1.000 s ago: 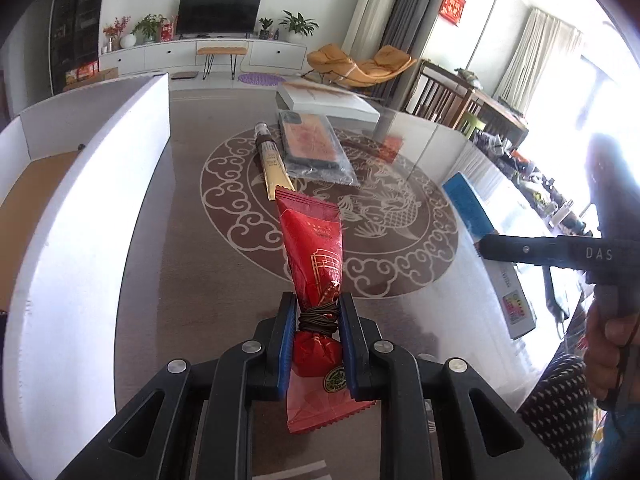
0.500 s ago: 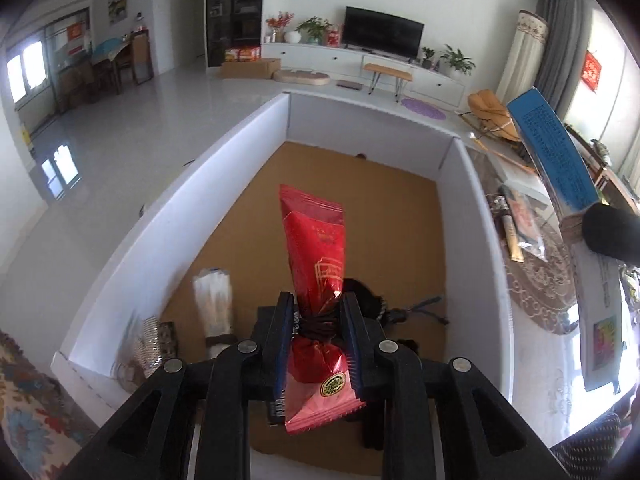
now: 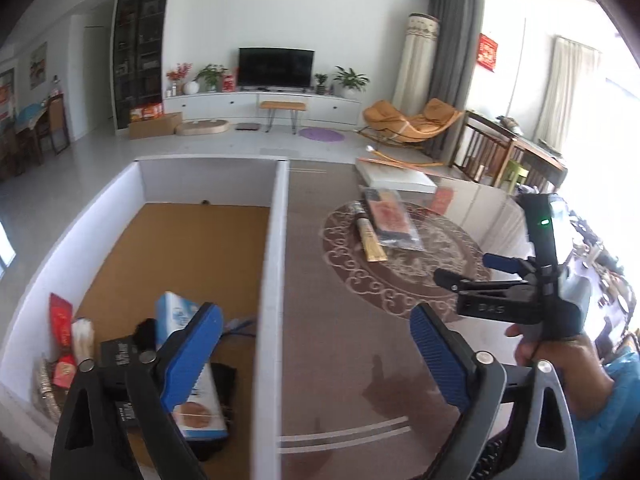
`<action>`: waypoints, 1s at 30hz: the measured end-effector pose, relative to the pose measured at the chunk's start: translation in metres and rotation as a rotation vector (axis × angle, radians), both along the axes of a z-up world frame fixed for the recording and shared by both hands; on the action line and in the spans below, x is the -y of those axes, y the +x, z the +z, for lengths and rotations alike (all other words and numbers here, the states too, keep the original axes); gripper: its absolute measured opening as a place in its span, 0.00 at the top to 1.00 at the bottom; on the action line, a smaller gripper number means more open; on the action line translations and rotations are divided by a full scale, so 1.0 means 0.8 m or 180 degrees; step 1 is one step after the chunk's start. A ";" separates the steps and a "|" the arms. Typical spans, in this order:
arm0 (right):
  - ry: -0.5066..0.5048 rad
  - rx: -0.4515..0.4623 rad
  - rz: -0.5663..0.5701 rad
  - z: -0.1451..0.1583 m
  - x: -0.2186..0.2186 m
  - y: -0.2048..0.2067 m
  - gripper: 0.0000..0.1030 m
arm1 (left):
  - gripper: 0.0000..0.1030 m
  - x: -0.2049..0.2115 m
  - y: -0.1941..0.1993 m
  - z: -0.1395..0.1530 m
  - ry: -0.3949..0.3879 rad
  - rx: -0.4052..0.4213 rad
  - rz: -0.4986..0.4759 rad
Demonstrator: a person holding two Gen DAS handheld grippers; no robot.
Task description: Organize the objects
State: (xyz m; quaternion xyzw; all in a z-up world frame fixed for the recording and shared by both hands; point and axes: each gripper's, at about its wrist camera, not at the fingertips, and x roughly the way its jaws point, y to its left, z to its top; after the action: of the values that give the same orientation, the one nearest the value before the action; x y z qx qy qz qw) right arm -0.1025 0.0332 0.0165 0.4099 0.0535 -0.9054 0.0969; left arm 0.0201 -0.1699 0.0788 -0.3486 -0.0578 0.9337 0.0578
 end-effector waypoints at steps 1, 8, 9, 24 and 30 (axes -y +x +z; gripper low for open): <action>0.0114 0.0041 -0.0161 -0.015 -0.031 -0.009 0.04 | 0.00 -0.024 -0.003 -0.007 0.0069 0.0028 -0.0151; 0.0219 0.0229 -0.0754 -0.070 -0.146 0.009 0.04 | 0.00 -0.111 -0.071 -0.129 -0.0129 0.0573 -0.0122; 0.0200 0.0241 -0.0768 -0.074 -0.150 0.010 0.04 | 0.00 -0.111 -0.079 -0.143 -0.0163 0.0619 -0.0084; 0.0006 0.0359 -0.0843 -0.100 -0.164 0.007 0.00 | 0.00 -0.109 -0.163 -0.191 -0.0518 0.0760 0.0197; 0.0002 0.0357 -0.0836 -0.100 -0.161 0.007 0.00 | 0.00 -0.109 -0.176 -0.191 -0.0500 0.0766 0.0200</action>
State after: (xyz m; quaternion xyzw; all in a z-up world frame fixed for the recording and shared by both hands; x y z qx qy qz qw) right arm -0.0972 0.1623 -0.0631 0.4634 -0.0058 -0.8859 -0.0198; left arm -0.1206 -0.0831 -0.0742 -0.4595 -0.0020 0.8882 -0.0062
